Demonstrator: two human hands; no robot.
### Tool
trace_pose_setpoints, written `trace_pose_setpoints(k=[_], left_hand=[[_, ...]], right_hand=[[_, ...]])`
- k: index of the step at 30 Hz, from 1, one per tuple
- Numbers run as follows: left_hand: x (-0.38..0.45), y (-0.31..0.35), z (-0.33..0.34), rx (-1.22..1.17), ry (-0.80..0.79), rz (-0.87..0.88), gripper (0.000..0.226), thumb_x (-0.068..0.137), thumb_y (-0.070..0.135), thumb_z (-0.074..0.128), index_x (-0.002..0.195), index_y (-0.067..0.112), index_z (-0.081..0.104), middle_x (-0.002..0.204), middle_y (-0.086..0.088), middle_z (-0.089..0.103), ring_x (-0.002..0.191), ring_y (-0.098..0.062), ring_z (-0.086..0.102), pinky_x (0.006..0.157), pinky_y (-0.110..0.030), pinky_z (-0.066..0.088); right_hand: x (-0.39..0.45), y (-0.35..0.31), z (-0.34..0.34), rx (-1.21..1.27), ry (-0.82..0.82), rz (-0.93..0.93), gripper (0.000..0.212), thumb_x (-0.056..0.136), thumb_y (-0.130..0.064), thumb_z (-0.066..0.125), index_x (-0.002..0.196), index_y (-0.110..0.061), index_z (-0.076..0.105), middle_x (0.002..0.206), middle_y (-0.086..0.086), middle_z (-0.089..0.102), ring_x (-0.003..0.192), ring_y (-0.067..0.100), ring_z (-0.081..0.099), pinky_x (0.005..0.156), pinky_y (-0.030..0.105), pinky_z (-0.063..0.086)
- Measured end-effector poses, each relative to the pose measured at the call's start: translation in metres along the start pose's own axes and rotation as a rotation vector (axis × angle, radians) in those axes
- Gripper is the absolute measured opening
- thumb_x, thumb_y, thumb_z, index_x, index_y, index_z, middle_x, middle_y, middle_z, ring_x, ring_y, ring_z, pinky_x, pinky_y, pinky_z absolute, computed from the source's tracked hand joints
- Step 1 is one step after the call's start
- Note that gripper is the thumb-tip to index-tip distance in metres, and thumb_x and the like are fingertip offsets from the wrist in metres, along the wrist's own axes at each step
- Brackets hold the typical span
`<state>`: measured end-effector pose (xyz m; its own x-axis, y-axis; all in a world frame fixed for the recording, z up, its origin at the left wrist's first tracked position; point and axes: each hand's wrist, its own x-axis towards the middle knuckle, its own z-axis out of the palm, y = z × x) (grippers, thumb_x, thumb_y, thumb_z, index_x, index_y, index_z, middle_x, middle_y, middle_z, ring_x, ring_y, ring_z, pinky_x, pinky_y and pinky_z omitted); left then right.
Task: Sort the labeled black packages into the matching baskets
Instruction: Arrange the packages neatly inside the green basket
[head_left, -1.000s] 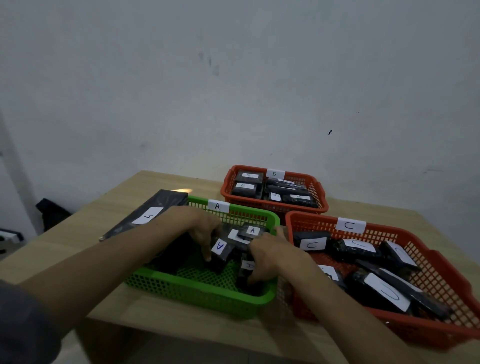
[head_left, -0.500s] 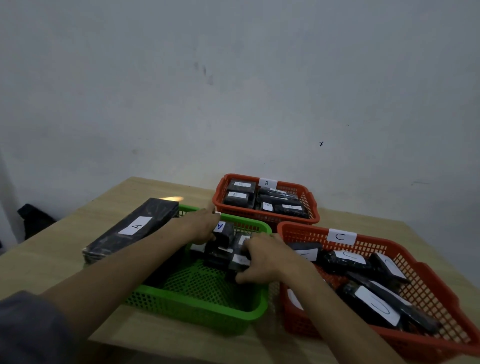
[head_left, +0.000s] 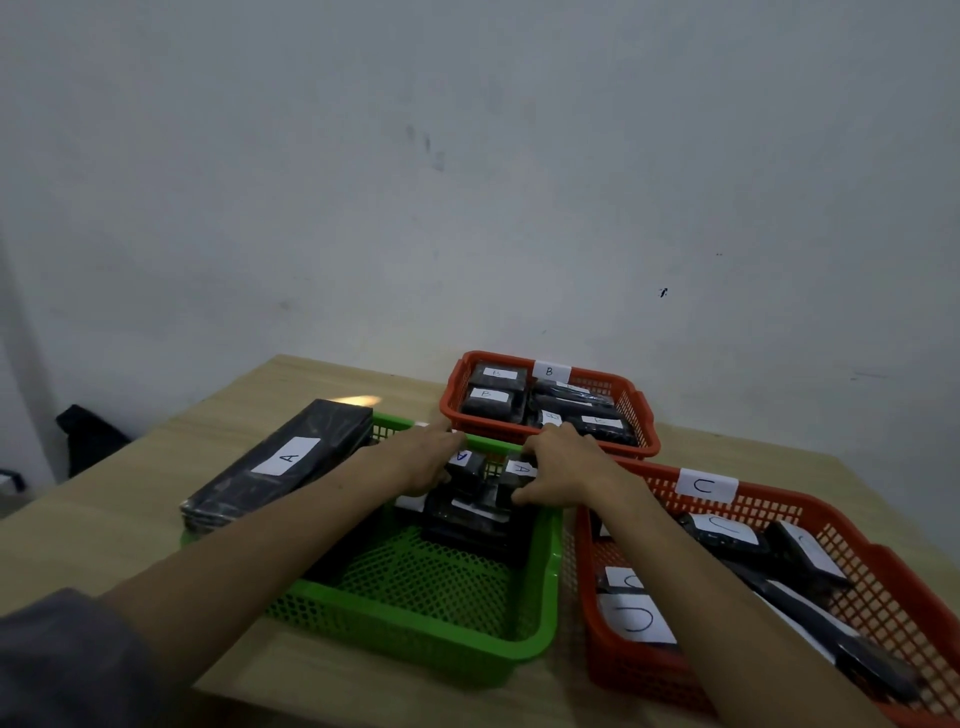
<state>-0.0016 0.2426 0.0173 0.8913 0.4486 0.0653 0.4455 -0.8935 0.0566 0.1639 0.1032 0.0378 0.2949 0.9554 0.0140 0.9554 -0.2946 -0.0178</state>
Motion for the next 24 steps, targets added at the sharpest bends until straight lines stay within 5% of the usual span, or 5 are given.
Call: trace_pose_setpoints(k=[4,11,17,24], left_hand=[[0.0,0.0,0.001,-0.008,-0.005,-0.018,0.057,0.088,0.022,0.069,0.138,0.013,0.043,0.142,-0.009,0.041,0.121,-0.03,0.052,0.098,-0.045,0.048],[-0.004,0.003,-0.001,-0.013,0.019,-0.019,0.063,0.084,0.028,0.073,0.137,0.012,0.042,0.144,-0.008,0.039,0.124,-0.028,0.05,0.101,-0.042,0.046],[-0.006,0.001,-0.009,-0.007,0.024,-0.002,0.051,0.084,0.031,0.074,0.125,0.013,0.05,0.133,-0.005,0.049,0.114,-0.024,0.055,0.094,-0.041,0.05],[-0.002,0.004,-0.005,0.048,0.113,0.018,0.039,0.087,0.032,0.07,0.119,0.014,0.059,0.124,-0.005,0.056,0.105,-0.024,0.059,0.086,-0.039,0.052]], right_hand=[[0.003,0.005,0.002,0.032,0.014,0.005,0.049,0.07,-0.061,0.069,0.097,-0.02,0.065,0.095,-0.002,0.055,0.096,0.019,0.046,0.082,0.041,0.036],[0.004,0.004,0.004,0.024,-0.028,0.022,0.058,0.07,-0.06,0.071,0.111,-0.02,0.063,0.107,0.0,0.054,0.101,0.02,0.048,0.089,0.043,0.043],[-0.001,0.0,0.012,-0.069,0.044,0.053,0.079,0.067,-0.085,0.057,0.121,-0.027,0.057,0.114,0.001,0.052,0.109,0.022,0.048,0.098,0.049,0.039],[-0.005,-0.013,0.007,-0.017,0.001,0.048,0.064,0.077,-0.058,0.07,0.132,-0.03,0.053,0.124,0.002,0.053,0.119,0.025,0.049,0.103,0.052,0.028]])
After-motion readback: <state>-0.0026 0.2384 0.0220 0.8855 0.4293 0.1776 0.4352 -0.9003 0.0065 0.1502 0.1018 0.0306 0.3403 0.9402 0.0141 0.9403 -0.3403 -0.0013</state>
